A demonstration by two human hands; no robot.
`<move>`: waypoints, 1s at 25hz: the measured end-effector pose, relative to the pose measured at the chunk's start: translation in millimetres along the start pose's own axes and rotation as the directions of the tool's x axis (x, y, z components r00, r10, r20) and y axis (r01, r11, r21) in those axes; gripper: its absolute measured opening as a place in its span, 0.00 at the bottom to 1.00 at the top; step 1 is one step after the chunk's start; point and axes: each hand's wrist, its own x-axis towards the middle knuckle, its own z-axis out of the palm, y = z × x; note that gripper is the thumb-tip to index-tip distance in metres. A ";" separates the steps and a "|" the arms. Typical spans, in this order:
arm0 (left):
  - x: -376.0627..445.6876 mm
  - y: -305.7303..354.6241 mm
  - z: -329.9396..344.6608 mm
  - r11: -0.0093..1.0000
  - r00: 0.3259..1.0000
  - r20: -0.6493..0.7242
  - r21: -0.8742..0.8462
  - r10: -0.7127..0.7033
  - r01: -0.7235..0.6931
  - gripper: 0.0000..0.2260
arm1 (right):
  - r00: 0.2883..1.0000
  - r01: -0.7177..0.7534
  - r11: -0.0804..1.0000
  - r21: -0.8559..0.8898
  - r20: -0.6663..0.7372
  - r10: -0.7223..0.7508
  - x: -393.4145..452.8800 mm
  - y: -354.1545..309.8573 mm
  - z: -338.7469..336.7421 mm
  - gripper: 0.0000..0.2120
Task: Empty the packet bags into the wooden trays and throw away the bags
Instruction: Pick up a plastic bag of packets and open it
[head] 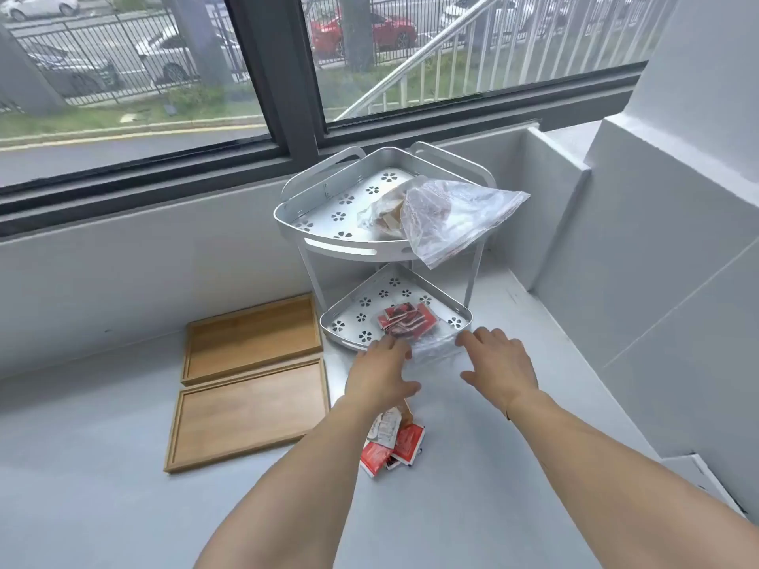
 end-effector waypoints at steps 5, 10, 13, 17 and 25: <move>23.6 -4.8 9.9 0.998 0.998 -0.042 0.035 0.054 -0.052 0.14 | 0.999 -0.028 0.999 -0.039 0.023 0.029 26.0 0.7 9.8 0.19; 26.2 -16.7 11.1 0.997 0.991 -0.109 0.011 0.075 -0.074 0.09 | 0.999 -0.039 0.998 -0.051 -0.016 0.038 33.4 -4.7 10.7 0.09; 24.5 -20.6 3.6 0.997 0.987 -0.145 0.019 0.071 -0.069 0.09 | 0.997 -0.062 0.997 -0.046 -0.055 0.060 33.5 -12.4 5.0 0.11; 15.1 -19.0 -16.7 1.000 0.979 -0.201 0.001 0.024 -0.024 0.07 | 0.990 -0.069 0.997 0.021 -0.125 0.071 28.3 -22.1 -11.2 0.11; -27.4 -25.1 -64.2 0.996 0.944 -0.328 -0.084 -0.028 0.000 0.04 | 0.945 -0.066 0.936 0.347 -0.280 0.170 -4.1 -62.1 -54.3 0.08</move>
